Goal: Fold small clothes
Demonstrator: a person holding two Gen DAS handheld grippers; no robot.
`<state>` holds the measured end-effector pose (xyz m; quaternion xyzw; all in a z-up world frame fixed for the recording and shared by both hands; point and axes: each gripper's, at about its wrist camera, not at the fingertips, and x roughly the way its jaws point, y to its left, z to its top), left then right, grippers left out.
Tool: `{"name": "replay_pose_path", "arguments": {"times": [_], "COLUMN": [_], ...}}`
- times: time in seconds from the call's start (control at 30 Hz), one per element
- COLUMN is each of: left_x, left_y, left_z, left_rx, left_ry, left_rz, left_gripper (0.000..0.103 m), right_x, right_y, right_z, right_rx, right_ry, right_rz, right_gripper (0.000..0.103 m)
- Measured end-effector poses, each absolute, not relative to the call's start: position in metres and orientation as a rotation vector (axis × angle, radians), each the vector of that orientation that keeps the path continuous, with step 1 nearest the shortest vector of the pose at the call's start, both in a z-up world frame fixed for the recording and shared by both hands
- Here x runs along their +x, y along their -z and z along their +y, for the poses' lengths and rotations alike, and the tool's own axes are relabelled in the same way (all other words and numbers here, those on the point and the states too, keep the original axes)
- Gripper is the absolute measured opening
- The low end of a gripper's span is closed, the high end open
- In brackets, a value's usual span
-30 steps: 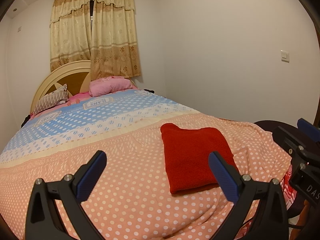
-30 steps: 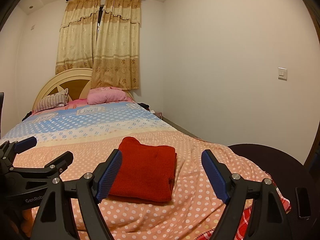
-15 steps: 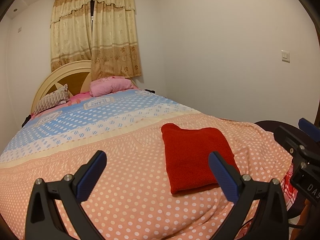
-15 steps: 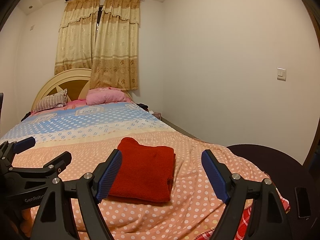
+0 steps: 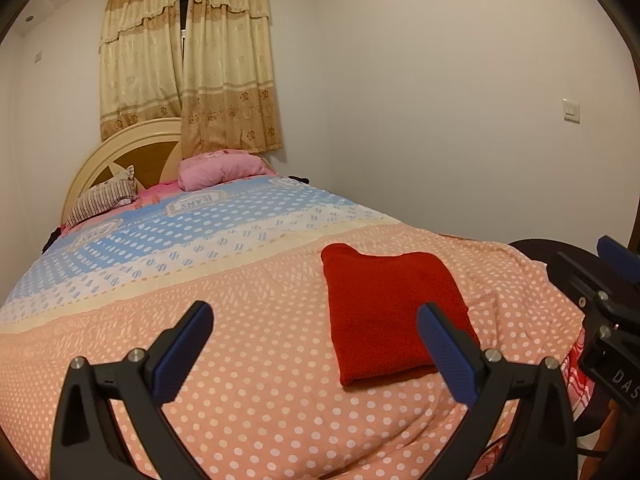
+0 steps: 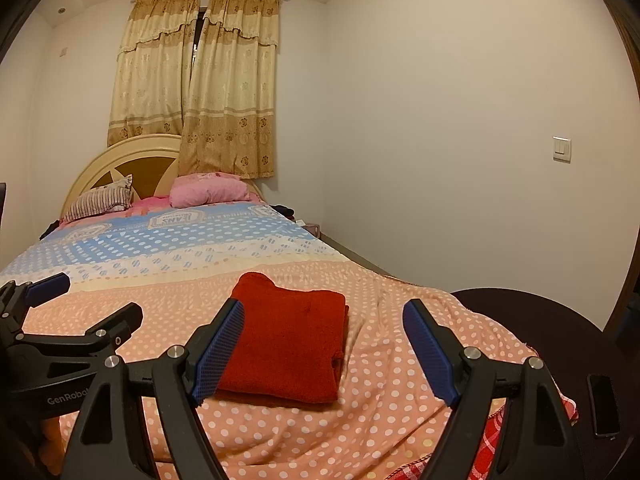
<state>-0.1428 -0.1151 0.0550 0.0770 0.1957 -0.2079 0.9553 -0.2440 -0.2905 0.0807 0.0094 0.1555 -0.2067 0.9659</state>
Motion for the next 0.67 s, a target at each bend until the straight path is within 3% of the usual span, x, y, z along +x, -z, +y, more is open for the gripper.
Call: {"name": "replay_pose_path", "arguments": {"times": [0.67], "left_x": [-0.127], "left_y": [-0.049], "left_z": [-0.108], "left_rx": [0.117], "left_ry": [0.437], "left_rz": [0.478], "left_gripper": [0.103], "right_x": [-0.242], "right_y": [-0.076], "right_z": [-0.297], "right_rx": [0.025], "right_ry": [0.426], "right_rz": [0.33], "right_gripper": [0.082]}}
